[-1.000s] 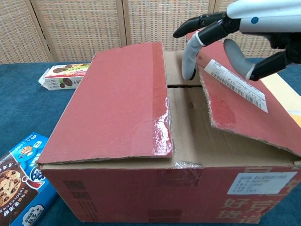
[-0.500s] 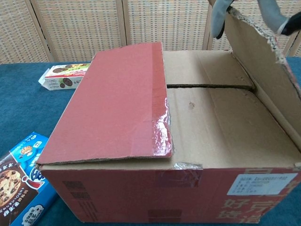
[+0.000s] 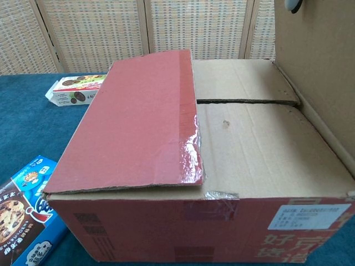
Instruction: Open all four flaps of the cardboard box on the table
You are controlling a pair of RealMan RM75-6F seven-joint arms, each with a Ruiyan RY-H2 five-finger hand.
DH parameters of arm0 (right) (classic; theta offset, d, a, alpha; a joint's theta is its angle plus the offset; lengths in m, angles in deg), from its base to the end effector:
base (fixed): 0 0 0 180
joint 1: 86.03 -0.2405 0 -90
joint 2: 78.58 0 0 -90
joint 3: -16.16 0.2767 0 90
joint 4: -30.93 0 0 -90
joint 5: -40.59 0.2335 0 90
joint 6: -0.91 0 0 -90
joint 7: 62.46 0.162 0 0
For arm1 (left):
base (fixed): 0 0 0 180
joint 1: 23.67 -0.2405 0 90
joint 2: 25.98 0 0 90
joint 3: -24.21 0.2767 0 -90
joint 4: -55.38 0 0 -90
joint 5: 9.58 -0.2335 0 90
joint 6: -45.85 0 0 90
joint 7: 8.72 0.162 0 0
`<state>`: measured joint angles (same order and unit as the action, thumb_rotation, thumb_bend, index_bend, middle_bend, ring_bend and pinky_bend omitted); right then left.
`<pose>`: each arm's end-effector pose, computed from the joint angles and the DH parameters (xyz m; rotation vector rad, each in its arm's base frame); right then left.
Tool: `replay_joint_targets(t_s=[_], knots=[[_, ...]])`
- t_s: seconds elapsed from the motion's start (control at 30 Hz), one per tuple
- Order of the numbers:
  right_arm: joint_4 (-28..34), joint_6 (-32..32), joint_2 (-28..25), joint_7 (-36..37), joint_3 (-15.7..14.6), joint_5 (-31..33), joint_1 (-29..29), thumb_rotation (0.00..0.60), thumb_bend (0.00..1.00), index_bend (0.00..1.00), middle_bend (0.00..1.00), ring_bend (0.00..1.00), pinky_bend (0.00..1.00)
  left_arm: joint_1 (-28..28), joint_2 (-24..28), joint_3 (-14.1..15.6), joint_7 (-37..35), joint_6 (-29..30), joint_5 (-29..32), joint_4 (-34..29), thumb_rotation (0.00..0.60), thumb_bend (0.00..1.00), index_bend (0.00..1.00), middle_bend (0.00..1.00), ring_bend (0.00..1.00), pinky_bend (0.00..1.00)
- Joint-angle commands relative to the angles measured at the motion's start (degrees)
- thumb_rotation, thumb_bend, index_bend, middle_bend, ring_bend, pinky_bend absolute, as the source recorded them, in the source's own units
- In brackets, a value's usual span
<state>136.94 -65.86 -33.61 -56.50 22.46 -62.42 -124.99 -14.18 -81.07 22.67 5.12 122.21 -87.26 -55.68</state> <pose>-0.1220 -0.3231 0.1724 2.1269 -0.3994 1.1710 -0.2912 0.2118 0.1466 -1.4868 -0.9934 -0.7386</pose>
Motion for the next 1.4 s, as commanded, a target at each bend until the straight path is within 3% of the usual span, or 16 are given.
replay_joint_targets(t_s=[0.03, 0.97, 1.17, 1.23, 1.4], knots=[[-0.4, 0.0, -0.6, 0.0, 0.1, 0.5, 0.4, 0.6, 1.0, 0.36, 0.41, 0.03, 0.0, 0.0, 0.1, 0.0, 0.2, 0.1, 0.0, -0.1, 0.471, 0.25, 0.17, 0.0, 0.0, 0.0], [-8.7, -4.1, -2.9, 2.9, 0.4, 8.8, 8.2, 0.6, 1.0, 0.36, 0.41, 0.03, 0.0, 0.8, 0.7, 0.0, 2.2, 0.1, -0.7, -1.2, 0.47, 0.25, 0.17, 0.0, 0.0, 0.0], [-9.4, -5.3, -2.3, 2.2, 0.7, 10.9, 9.9, 0.6, 1.0, 0.36, 0.35, 0.03, 0.0, 2.1, 2.3, 0.2, 0.8, -1.1, -3.9, -1.7, 0.47, 0.25, 0.17, 0.0, 0.0, 0.0], [-8.9, -5.7, -1.9, 0.7, 0.5, 12.6, 11.2, 0.6, 0.98, 0.34, 0.31, 0.02, 0.0, 3.4, 3.5, -0.2, -0.7, -1.6, -7.9, -1.9, 0.47, 0.25, 0.17, 0.0, 0.0, 0.0], [-7.3, -5.6, -1.3, -2.1, 0.2, 15.1, 12.7, 0.6, 0.81, 0.25, 0.24, 0.0, 0.0, 5.7, 6.0, -0.3, -4.0, -3.3, -12.9, -1.9, 0.469, 0.26, 0.17, 0.0, 0.0, 0.0]])
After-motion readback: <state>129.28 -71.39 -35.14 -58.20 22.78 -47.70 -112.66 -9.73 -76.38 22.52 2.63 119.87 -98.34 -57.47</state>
